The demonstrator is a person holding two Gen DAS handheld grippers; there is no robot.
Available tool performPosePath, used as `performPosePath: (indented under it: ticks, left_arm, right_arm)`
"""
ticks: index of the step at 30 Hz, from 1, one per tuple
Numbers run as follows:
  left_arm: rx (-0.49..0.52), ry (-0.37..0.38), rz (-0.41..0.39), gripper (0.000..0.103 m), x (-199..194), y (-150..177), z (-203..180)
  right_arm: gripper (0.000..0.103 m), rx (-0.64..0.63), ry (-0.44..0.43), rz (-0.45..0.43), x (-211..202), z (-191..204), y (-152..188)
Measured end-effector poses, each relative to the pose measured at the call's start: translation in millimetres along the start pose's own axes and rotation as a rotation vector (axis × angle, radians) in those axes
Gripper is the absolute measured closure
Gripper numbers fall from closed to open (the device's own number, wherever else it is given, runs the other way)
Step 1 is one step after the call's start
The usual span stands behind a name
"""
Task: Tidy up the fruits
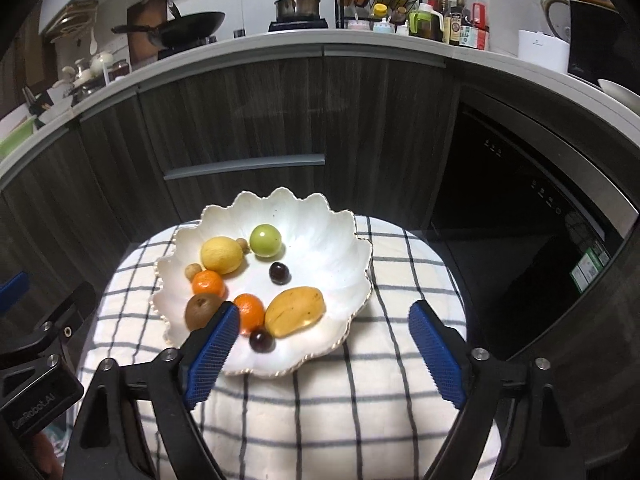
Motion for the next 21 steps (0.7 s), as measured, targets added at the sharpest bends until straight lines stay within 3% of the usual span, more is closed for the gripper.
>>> performPosePath:
  ticks: [21]
  left_arm:
    - [-0.028,-0.017,0.013,0.000,-80,55,10]
  right_arm:
    - [0.014,-0.013,0.005,-0.063,-89,-6,52]
Point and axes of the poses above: each gripper's, at about its wrist camera, not at the fingertips, and x roughly the way its jaws point, z to its left, y to its underside, the point moved 2 cm from there along x, roughly the way its jaws point, and after that the axes turned 3 degrees about -z, right-handed, at the moved point
